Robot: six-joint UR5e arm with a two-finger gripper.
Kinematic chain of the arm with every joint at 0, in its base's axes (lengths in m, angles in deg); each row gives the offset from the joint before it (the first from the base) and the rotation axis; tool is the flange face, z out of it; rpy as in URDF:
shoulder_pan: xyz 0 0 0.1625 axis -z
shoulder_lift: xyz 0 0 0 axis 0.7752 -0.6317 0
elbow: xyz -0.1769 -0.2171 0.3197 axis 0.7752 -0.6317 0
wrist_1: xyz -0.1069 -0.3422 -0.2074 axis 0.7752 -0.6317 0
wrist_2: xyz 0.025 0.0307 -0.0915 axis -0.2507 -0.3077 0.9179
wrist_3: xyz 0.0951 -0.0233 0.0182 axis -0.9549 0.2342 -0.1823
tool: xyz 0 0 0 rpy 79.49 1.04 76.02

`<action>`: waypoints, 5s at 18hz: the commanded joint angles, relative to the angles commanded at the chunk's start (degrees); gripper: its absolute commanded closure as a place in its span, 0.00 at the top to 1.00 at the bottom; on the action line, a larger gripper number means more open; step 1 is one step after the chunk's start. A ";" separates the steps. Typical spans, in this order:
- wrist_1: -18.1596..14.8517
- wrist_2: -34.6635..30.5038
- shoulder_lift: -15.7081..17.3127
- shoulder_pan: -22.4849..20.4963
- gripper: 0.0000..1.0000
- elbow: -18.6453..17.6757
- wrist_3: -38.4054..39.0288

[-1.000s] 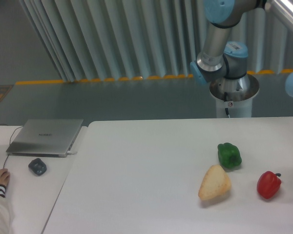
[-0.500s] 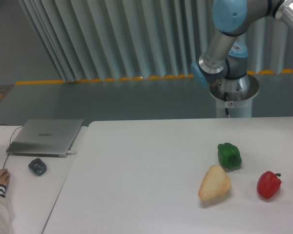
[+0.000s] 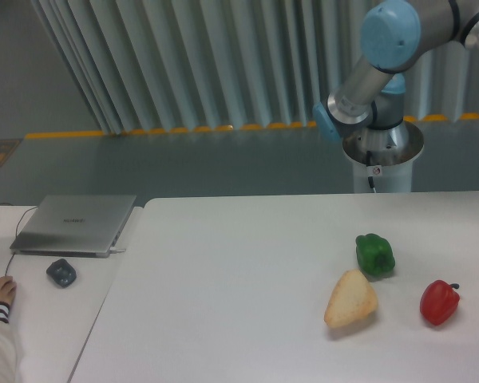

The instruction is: Place the yellow pepper on the table

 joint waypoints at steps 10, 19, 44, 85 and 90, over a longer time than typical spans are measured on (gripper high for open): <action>4.48 0.26 -4.04 -0.53 1.00 4.48 0.09; 5.88 0.18 -7.64 -0.62 1.00 9.05 0.09; 6.06 0.18 -13.09 -0.97 1.00 15.74 1.41; -2.18 7.82 0.78 -2.46 0.44 3.35 9.85; -14.57 15.27 5.96 -2.37 0.44 1.85 9.76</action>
